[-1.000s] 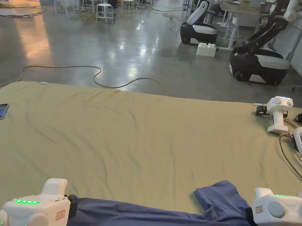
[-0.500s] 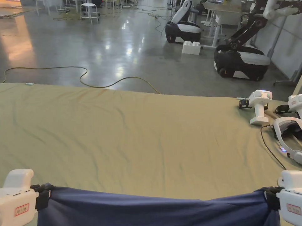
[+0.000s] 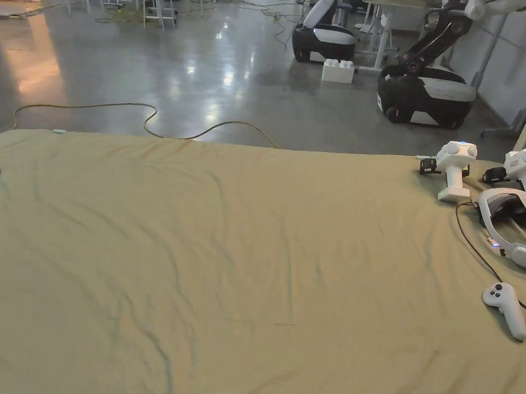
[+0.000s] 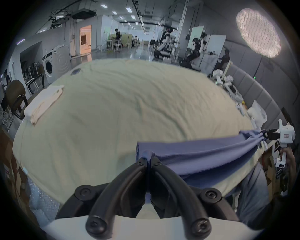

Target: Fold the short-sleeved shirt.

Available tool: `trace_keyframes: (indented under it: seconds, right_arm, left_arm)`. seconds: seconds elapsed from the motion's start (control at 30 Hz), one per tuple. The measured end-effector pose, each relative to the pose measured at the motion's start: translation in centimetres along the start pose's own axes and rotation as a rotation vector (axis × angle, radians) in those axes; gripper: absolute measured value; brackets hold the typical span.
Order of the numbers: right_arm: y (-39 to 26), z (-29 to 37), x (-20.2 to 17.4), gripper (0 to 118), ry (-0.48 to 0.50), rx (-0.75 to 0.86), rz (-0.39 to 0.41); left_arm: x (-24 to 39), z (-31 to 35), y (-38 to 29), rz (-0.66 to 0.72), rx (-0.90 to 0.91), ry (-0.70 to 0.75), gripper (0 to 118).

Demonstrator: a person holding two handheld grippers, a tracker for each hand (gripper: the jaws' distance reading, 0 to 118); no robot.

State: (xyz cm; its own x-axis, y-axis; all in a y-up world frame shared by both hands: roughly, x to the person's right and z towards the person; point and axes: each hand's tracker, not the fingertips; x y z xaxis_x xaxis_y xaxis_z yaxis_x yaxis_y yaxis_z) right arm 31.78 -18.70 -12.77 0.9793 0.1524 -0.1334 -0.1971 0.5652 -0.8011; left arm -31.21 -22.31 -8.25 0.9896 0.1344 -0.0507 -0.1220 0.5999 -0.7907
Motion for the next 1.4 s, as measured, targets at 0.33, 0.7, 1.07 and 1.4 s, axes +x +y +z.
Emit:
trace_keyframes:
  seconds: [0.33,0.7,1.07,1.4]
  right_arm:
    - [-4.1,-5.4,-0.5,9,-0.013,-0.081,-0.062]
    - [3.1,1.6,0.1,64,-0.173,0.194,-0.081]
    - [12.8,5.8,-6.3,64,-0.145,0.718,-0.175]
    - [15.1,6.8,-12.5,0,-0.129,0.949,-0.165]
  left_arm:
    - [-0.1,-3.3,-3.0,0.024,-0.111,0.016,5]
    - [1.7,-1.0,3.2,0.018,0.075,0.057,58]
    - [9.4,3.0,13.3,-0.071,0.532,0.062,57]
    - [14.4,6.1,14.6,-0.110,0.815,0.160,0]
